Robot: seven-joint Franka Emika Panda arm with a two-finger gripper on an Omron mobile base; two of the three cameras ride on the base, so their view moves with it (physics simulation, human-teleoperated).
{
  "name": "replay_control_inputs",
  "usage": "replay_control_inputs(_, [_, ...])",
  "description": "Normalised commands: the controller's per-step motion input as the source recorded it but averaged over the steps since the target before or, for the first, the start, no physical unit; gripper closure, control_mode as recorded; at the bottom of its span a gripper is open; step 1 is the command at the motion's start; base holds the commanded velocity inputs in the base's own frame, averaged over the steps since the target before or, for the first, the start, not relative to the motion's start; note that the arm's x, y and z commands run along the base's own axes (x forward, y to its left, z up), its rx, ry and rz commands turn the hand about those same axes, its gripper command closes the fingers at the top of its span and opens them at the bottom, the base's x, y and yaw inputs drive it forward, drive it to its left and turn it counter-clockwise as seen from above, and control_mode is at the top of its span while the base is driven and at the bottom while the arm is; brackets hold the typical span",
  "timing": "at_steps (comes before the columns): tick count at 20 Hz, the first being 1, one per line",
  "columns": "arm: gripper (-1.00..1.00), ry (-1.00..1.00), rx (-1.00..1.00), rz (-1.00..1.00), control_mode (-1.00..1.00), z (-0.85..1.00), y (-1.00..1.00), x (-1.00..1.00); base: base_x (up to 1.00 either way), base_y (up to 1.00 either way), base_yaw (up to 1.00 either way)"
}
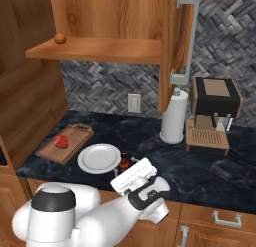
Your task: Pick the steak from the plate and place it on the cutting board. Then pick the condiment bottle from the cabinet and place it next to the cutting board.
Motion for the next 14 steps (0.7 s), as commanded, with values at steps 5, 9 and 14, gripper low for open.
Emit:
replay_control_inputs(5, [-1.0,0.0,0.0,0.0,-1.0,0.42,0.0,-0.17,0.0,0.0,0.0])
replay_control_inputs(9, [-1.0,-0.02,0.0,0.0,-1.0,0.37,0.0,-0.42,0.0,0.0,0.0])
replay_control_inputs(14, [-1.0,-0.05,0.0,0.0,-1.0,0.37,0.0,-0.53,0.0,0.0,0.0])
